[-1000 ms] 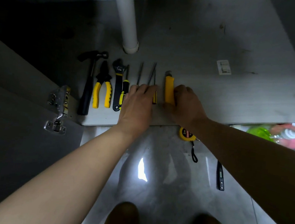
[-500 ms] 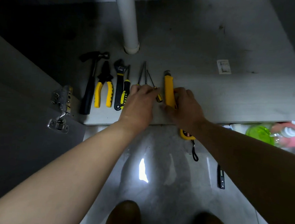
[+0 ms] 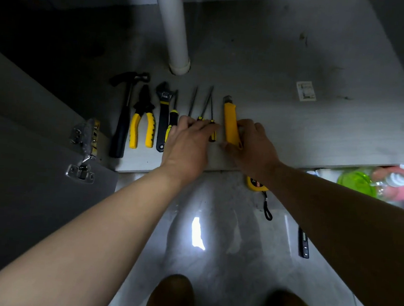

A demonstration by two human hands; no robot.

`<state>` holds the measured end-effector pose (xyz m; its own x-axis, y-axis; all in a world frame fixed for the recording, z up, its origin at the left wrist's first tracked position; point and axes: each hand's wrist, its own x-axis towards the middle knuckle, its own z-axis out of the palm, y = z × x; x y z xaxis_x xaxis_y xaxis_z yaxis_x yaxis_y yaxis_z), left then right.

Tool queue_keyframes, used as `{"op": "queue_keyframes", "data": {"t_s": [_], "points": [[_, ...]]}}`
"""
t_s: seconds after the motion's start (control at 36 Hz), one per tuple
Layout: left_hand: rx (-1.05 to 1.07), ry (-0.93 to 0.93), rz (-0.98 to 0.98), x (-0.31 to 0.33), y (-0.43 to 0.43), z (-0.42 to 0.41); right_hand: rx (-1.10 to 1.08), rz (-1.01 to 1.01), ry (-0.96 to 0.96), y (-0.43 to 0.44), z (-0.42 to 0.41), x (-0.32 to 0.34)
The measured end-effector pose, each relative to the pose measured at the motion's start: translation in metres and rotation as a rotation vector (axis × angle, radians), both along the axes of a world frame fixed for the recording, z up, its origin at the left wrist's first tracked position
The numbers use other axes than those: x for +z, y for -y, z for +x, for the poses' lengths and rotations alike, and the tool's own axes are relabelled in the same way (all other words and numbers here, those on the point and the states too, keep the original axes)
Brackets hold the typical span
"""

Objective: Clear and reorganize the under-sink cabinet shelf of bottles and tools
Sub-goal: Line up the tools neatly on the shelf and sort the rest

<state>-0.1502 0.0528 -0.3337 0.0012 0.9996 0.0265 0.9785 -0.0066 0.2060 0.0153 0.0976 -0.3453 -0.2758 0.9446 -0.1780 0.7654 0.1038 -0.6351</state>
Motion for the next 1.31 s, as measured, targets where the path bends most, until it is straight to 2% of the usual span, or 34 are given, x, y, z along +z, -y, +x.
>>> {"op": "queue_keyframes", "data": {"t_s": [0.22,0.64,0.78,0.89,0.97,1.06,1.17,1.25,1.31], "points": [[-0.041,-0.002,-0.135,0.006,-0.005,-0.006,-0.007,-0.021,0.005,0.000,0.000,0.002],[-0.040,0.054,-0.155,0.012,-0.012,-0.009,-0.017,-0.035,-0.015,0.000,0.000,0.004],[-0.044,0.135,-0.072,0.010,-0.005,-0.017,-0.048,0.038,0.003,0.004,0.002,0.009],[0.122,0.336,-0.071,0.013,-0.006,-0.030,-0.055,0.106,0.111,0.008,-0.001,0.013],[0.109,0.229,-0.102,0.018,-0.008,-0.033,-0.029,0.305,0.270,0.010,-0.005,0.020],[0.099,0.115,-0.177,0.023,-0.011,-0.030,0.117,0.435,0.248,0.009,-0.018,0.030],[0.078,0.022,-0.287,0.028,-0.017,-0.030,0.347,0.254,0.157,0.008,-0.044,0.031],[0.039,-0.030,-0.338,0.029,-0.020,-0.033,0.368,0.139,0.140,0.010,-0.056,0.026],[0.014,-0.059,-0.365,0.029,-0.020,-0.034,0.356,0.142,0.145,0.011,-0.059,0.023]]}}
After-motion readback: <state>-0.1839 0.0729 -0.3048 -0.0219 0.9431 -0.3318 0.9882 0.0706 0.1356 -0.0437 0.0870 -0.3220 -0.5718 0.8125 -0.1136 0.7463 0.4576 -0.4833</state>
